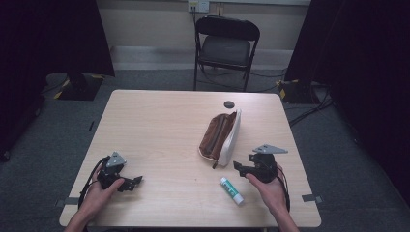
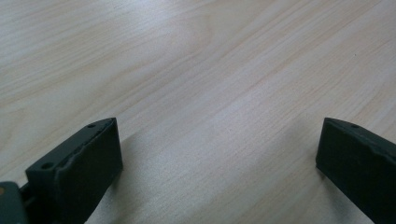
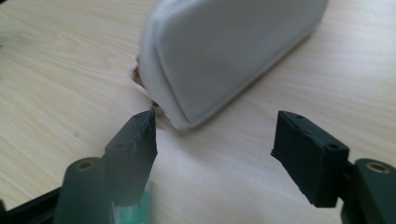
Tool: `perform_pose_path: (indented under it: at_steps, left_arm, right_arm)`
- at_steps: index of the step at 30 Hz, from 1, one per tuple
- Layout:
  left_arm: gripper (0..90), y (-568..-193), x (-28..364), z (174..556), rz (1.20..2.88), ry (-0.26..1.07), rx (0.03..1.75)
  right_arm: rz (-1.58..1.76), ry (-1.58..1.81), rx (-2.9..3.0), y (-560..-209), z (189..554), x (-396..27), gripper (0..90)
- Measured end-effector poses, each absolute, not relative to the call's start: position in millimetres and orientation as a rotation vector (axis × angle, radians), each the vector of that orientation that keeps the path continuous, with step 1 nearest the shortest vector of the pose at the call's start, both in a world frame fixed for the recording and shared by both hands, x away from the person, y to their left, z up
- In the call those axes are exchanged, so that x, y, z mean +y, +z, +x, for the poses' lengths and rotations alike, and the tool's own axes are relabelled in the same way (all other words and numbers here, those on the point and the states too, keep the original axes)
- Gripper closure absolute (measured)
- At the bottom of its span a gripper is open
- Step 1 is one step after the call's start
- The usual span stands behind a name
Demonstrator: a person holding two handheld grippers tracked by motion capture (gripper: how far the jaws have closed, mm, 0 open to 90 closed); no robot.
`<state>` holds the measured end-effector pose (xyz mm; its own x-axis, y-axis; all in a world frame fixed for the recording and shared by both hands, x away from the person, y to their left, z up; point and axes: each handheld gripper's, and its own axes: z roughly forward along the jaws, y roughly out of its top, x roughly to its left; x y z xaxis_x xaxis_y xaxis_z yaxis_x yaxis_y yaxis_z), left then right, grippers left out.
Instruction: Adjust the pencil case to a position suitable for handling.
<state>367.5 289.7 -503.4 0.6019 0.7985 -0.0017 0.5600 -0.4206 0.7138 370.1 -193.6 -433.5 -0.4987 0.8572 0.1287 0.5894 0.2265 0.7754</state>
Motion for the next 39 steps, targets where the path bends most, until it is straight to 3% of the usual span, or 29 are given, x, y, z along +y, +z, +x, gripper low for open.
perform_pose_path:
  at_steps: [7, 15, 34, 39]
  left_arm:
    - [0.0, -503, 290, 368, 2.141, 0.447, 1.068]
    - [0.0, -503, 290, 367, 2.14, 0.446, 1.068]
    - [0.0, -503, 290, 368, 2.14, 0.446, 1.068]
    - [0.0, -503, 290, 368, 2.141, 0.446, 1.068]
  right_arm:
    - [1.28, 1.138, 2.207, -425, 385, -159, 23.5]
    - [1.311, 1.101, 2.189, -430, 412, -139, 25.7]
    - [1.446, 1.094, 2.106, -440, 420, -173, 69.0]
    - [1.437, 1.124, 2.121, -441, 423, -174, 73.0]
